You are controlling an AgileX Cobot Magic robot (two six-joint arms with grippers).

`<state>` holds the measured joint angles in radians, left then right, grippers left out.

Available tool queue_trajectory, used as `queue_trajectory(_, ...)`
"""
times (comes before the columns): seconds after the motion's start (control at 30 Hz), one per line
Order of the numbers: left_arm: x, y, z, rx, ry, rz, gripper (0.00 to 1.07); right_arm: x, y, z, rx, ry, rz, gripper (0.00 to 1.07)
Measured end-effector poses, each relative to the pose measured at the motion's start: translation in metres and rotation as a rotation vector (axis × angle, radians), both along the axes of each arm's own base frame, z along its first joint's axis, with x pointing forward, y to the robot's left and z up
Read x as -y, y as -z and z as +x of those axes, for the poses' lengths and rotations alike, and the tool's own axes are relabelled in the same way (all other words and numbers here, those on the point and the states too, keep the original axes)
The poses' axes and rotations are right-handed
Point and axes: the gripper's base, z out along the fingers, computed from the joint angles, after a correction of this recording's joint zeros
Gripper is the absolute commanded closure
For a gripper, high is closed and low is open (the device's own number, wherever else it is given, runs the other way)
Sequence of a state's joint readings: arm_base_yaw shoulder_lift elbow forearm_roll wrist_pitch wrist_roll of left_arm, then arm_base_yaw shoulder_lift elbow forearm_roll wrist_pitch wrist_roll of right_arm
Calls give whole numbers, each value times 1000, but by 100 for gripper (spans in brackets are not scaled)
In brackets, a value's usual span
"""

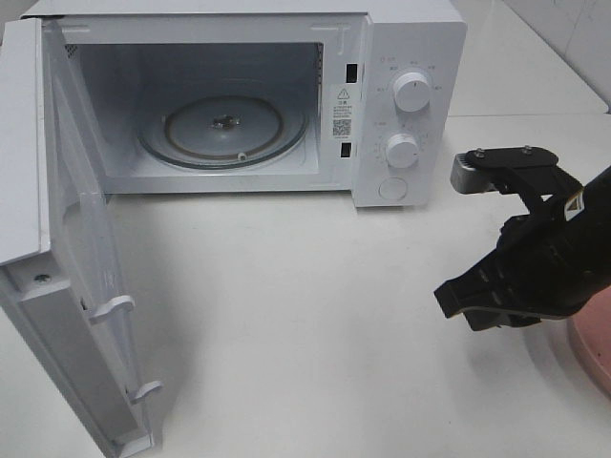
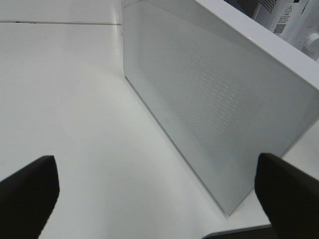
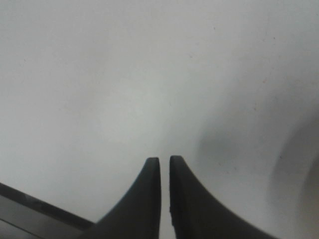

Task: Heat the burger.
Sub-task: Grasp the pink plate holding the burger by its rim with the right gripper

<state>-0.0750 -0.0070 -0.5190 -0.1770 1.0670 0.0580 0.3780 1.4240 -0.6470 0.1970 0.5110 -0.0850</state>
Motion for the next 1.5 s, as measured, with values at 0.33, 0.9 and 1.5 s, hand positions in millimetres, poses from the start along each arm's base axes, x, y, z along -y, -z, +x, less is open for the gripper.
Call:
queue_trajectory(0.33,0,0,0,0,-1,2,6,17,-20,1,-152,20,-121,92)
queue_trajectory(0.9,0,0,0,0,-1,2,6,29,-32,8,-144,21,-264,10)
queue_trajectory(1.5,0,0,0,0,-1,2,6,56,-29,18,-130,181,-314,9)
